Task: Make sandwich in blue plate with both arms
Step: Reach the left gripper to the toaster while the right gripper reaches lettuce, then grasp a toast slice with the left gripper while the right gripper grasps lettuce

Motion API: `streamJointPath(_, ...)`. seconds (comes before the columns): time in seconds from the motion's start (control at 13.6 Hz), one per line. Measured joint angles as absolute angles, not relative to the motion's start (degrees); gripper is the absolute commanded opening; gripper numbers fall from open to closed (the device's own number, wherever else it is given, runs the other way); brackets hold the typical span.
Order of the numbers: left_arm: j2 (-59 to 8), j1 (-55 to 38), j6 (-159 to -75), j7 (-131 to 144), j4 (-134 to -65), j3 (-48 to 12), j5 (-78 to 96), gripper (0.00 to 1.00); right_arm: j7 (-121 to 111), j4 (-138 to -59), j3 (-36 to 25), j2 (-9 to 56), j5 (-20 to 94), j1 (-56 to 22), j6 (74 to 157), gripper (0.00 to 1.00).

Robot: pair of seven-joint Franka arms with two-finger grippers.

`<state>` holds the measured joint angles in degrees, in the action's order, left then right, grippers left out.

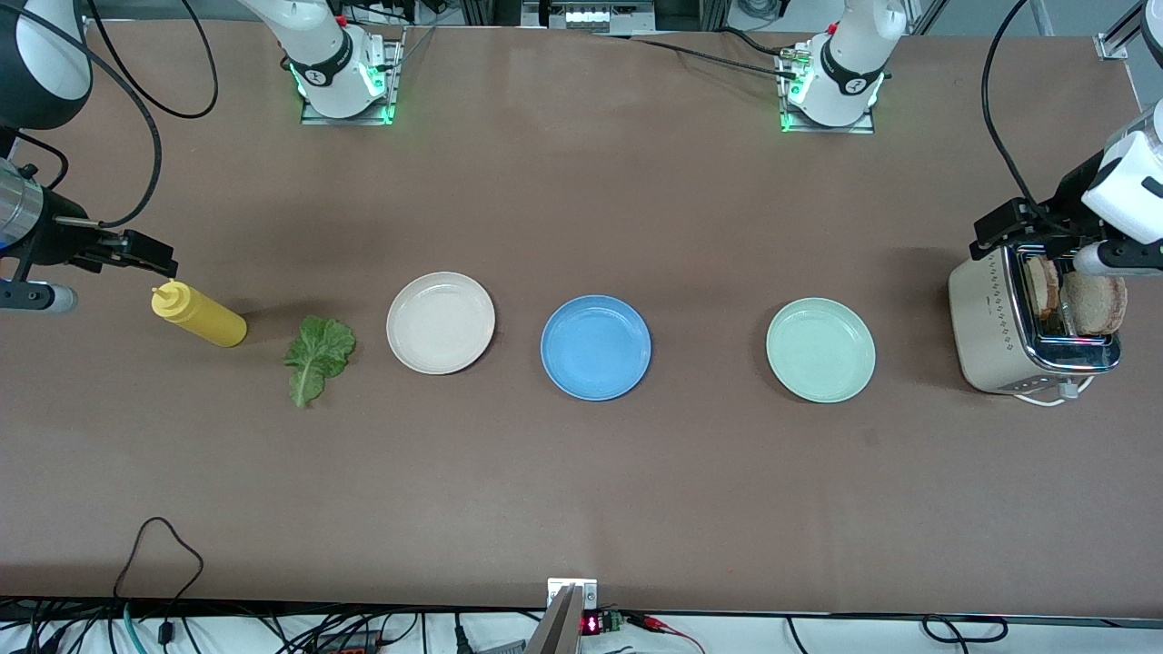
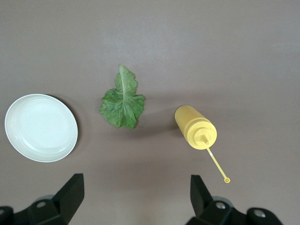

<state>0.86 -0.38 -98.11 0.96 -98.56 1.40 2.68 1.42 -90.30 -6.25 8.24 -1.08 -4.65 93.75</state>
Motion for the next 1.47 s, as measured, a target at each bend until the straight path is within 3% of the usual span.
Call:
streamJointPath(0.44, -0.89, 1.74, -98.01, 0.67, -99.36, 2.18, -0.81, 1.0, 1.41, -90.23, -6.11, 8.24, -1.08, -4.77, 94.29, 1.0)
streamJointPath(0.88, -11.88, 13.47, -100.38, -10.04, -99.52, 2.67, -2.41, 1.0, 1.19, -90.05, -5.91, 8.61, -1.09, -5.0, 94.53, 1.0)
streamJointPath(1.1, -16.25, 16.03, -100.72, -12.32, -99.56, 2.71, -2.41, 1.0, 1.0, -90.17, -5.69, 12.02, -2.42, -8.16, 95.89, 1.0)
streamJointPath(1.17, -17.29, 16.28, -100.72, -12.53, -99.56, 2.71, -2.41, 0.95, 1.18, -90.22, -5.61, 13.78, -3.21, -9.65, 97.58, 1.0)
streamJointPath(1.25, -18.21, 16.38, -100.71, -12.59, -99.57, 2.71, -2.41, 0.79, 1.44, -90.25, -5.54, 15.68, -3.61, -10.94, 99.83, 1.0)
streamJointPath(1.39, -19.5, 16.61, -100.62, -12.92, -99.58, 2.7, -2.41, 0.31, 1.72, -90.33, -5.52, 19.87, -3.73, -12.01, 105.0, 1.0)
streamJointPath(1.47, -19.85, 16.91, -100.45, -13.13, -99.58, 2.71, -2.42, 0.16, 1.72, -90.37, -5.69, 22.06, -3.73, -11.86, 107.23, 1.0)
